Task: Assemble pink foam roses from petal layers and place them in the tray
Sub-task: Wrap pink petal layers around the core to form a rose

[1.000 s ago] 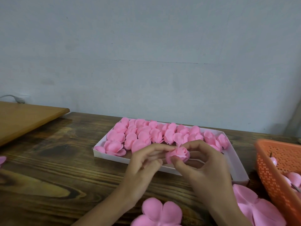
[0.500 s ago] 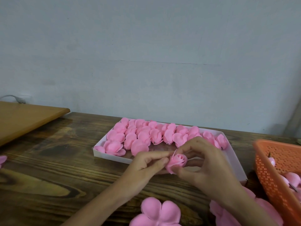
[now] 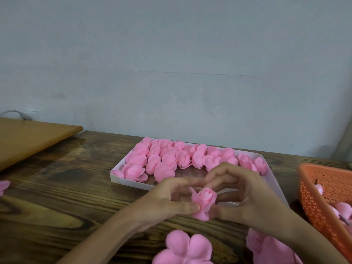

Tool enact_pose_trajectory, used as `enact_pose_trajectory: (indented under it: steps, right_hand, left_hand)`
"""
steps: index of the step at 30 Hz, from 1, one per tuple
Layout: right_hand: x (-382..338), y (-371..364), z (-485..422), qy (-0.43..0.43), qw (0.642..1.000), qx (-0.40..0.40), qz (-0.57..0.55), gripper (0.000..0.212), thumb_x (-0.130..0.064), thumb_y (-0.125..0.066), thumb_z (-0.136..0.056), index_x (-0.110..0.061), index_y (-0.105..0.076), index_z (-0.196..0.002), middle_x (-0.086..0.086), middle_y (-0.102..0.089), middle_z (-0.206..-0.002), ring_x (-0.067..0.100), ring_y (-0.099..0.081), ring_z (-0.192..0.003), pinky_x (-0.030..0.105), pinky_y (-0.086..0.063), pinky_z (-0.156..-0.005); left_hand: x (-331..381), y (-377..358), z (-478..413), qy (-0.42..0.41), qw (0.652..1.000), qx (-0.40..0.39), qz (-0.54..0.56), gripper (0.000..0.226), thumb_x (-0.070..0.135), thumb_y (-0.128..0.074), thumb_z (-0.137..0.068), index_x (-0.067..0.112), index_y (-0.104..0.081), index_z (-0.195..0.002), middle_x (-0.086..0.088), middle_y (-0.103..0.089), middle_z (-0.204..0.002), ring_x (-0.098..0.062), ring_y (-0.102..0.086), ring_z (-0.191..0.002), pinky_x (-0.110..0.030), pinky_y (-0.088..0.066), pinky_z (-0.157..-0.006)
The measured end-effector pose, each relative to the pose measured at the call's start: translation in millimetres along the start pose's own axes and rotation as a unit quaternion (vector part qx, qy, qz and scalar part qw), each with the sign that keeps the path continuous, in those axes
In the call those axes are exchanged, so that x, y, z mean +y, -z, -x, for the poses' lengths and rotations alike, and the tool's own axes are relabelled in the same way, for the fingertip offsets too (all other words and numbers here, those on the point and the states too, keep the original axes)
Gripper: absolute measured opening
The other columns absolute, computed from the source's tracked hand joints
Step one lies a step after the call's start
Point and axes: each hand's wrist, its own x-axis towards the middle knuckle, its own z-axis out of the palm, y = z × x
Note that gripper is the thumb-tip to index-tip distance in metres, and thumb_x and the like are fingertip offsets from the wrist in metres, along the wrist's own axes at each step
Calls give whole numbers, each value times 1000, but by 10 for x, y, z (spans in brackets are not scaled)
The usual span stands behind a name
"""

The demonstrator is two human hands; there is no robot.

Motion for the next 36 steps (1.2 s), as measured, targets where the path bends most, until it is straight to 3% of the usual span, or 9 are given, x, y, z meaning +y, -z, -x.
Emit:
enact_pose_trajectory:
  steps: [6,11,15,18,21,23,27,29,36]
  right_hand:
    - [-46,37,15,7,999,-42,13,45,-15,-92,-67,-27,-70,-104,2,-79,-94,10,-72,-87,26,-56,-81]
    - [-36,30,17,9,993,-63,99,50,2,-89,-73,-24,-71,-111,-6,-79,-104,10,-72,-101,20,-48,-77]
    - [-53,-11,22,46,985,-80,144,43,-28,-85,-79,-40,-66,-116,-19,-76,-110,14,-69,-108,36,-49,-85]
    - [-27,-46,23,70,977,-85,182,41,-33,-81,-80,-41,-66,-118,-24,-74,-109,17,-63,-110,47,-50,-90]
    - [25,-74,20,82,975,-78,190,45,-26,-86,-78,-40,-67,-116,-23,-73,-110,17,-62,-107,43,-51,-89]
    - [45,-74,14,90,977,-60,184,36,-29,-86,-80,-38,-71,-111,-18,-73,-112,18,-62,-108,33,-51,-86]
    - [13,-42,-8,128,982,-6,136,22,-34,-78,-87,-29,-75,-109,-11,-73,-115,18,-66,-112,26,-53,-82]
    - [0,-53,-11,147,976,7,158,21,-39,-76,-89,-35,-76,-110,-12,-70,-117,16,-66,-112,22,-53,-80]
    - [25,-176,-7,180,950,14,254,24,-42,-78,-90,-38,-76,-113,-22,-64,-117,5,-68,-110,25,-56,-85]
  left_hand:
    - [72,0,28,21,998,-54,-8,72,2,-79,-87,28,-54,-149,-19,-75,-109,-32,-71,-98,-40,-56,-92]
    - [96,9,32,20,995,-96,-16,83,-5,-76,-84,11,-39,-157,-31,-38,-160,-60,-27,-149,-80,-22,-116]
    - [167,-64,22,-30,979,-198,-41,91,-17,-67,-90,24,-31,-163,1,-36,-168,-55,-38,-144,-55,-40,-114]
    - [160,-166,28,-38,977,-209,-34,91,-13,-71,-90,32,-34,-161,13,-41,-162,-17,-61,-119,-30,-53,-95]
    - [113,-214,19,-54,984,-155,-68,89,-10,-75,-88,37,-42,-156,18,-38,-163,-2,-53,-128,-21,-47,-99]
    - [81,-205,-3,-83,987,-101,-94,85,-8,-78,-86,30,-45,-155,7,-58,-143,-9,-57,-126,-21,-46,-100]
    - [51,-231,-7,-62,995,7,-73,40,-3,-80,-87,14,-69,-122,-1,-64,-79,-15,-65,-66,-26,-55,-63]
    - [16,-229,0,-45,994,56,-86,17,4,-82,-85,8,-70,-97,-3,-61,-71,-15,-62,-55,-24,-50,-53]
    - [17,-257,15,-50,991,101,-77,14,20,-77,-74,29,-65,-72,4,-57,-64,-14,-54,-44,-21,-44,-43]
